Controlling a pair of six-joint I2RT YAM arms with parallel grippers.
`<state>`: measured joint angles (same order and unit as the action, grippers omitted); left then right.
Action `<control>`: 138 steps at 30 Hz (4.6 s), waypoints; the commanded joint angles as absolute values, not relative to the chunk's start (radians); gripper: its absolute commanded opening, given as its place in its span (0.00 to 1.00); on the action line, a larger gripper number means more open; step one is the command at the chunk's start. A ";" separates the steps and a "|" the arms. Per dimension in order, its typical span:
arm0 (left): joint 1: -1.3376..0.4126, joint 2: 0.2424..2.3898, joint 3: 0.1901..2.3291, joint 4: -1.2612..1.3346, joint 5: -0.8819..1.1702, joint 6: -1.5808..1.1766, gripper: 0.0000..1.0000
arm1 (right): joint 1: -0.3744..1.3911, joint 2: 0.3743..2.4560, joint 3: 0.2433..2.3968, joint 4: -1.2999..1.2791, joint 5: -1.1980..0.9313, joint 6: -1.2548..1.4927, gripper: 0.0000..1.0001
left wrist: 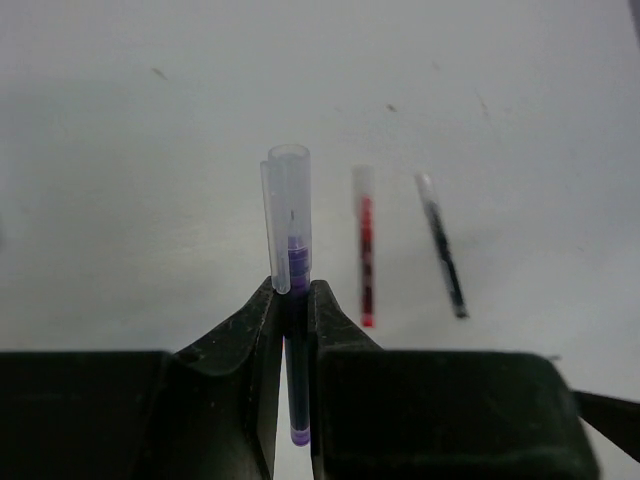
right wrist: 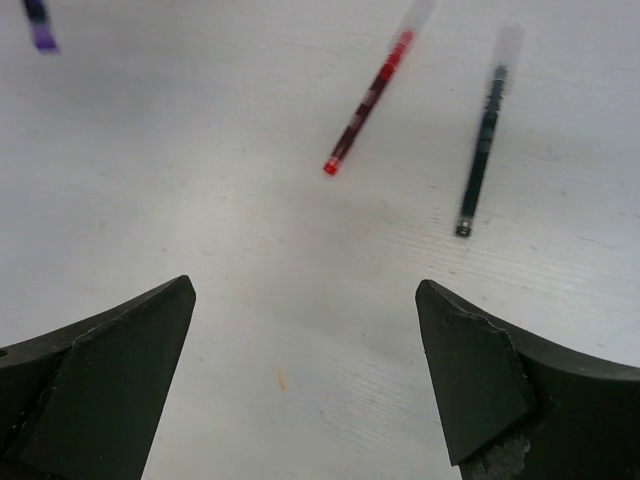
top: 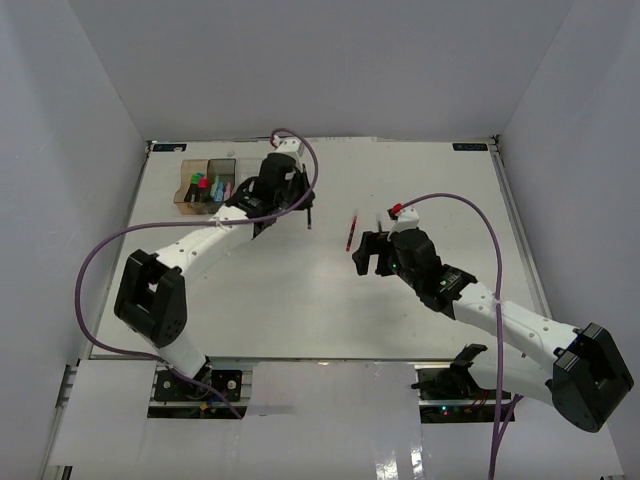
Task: Sort the stationery into containers
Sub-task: Pick up the pen from the center of the board, then place the pen in the storage box, then pick up the pen from the center of the board, then place the pen in the storage box.
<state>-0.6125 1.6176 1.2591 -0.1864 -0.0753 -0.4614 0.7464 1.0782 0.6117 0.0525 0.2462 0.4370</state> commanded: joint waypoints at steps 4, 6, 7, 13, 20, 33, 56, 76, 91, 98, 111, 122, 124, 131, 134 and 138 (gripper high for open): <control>-0.362 1.750 1.489 -0.402 -0.159 -0.129 0.20 | 0.712 1.074 0.647 -0.044 0.379 0.333 0.98; -0.327 1.831 1.579 -0.438 -0.178 -0.069 0.20 | 0.704 1.078 0.646 -0.051 0.377 0.327 0.98; -0.295 1.859 1.607 -0.448 -0.187 -0.052 0.20 | 0.701 1.084 0.646 -0.051 0.371 0.325 0.98; -0.207 2.064 1.831 -0.489 -0.201 -0.006 0.21 | 0.695 1.103 0.644 -0.077 0.351 0.311 0.98; -0.175 2.172 1.908 -0.511 -0.161 0.018 0.34 | 0.673 1.129 0.637 -0.080 0.371 0.290 0.98; -0.170 1.940 1.775 -0.511 -0.054 -0.106 0.81 | 0.569 1.420 0.807 -0.086 0.384 0.249 0.89; -0.195 1.149 0.879 -0.328 0.344 -0.459 0.97 | 0.555 1.770 0.920 -0.061 0.371 0.282 0.20; -0.646 1.411 1.006 -0.017 0.106 -0.799 0.73 | 0.710 1.209 0.703 0.098 0.089 0.468 0.16; -0.750 1.569 1.114 0.023 0.046 -0.841 0.51 | 0.723 1.146 0.680 0.178 0.032 0.499 0.16; -0.750 1.582 1.140 0.012 0.034 -0.816 0.31 | 0.723 1.147 0.675 0.192 0.028 0.497 0.17; -0.611 1.652 1.288 -0.207 0.014 -0.527 0.11 | 0.719 1.172 0.681 0.104 0.106 0.443 0.75; -0.327 1.905 1.695 -0.506 -0.224 -0.065 0.13 | 0.710 1.238 0.693 0.005 0.204 0.374 0.96; -0.299 1.968 1.742 -0.523 -0.227 -0.028 0.14 | 0.710 1.253 0.693 0.005 0.206 0.370 0.96; -0.219 2.147 1.913 -0.558 -0.233 -0.006 0.24 | 0.710 1.295 0.699 0.005 0.241 0.347 0.96; -0.201 2.184 1.937 -0.560 -0.227 -0.006 0.31 | 0.710 1.322 0.713 0.006 0.255 0.341 0.97; -0.195 2.184 1.941 -0.563 -0.203 -0.009 0.52 | 0.710 1.377 0.751 0.008 0.279 0.339 0.98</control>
<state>-0.1947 2.2272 1.8938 -0.5541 -0.2131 -0.0174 0.7132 1.3506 0.6865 -0.0074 0.2352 0.3565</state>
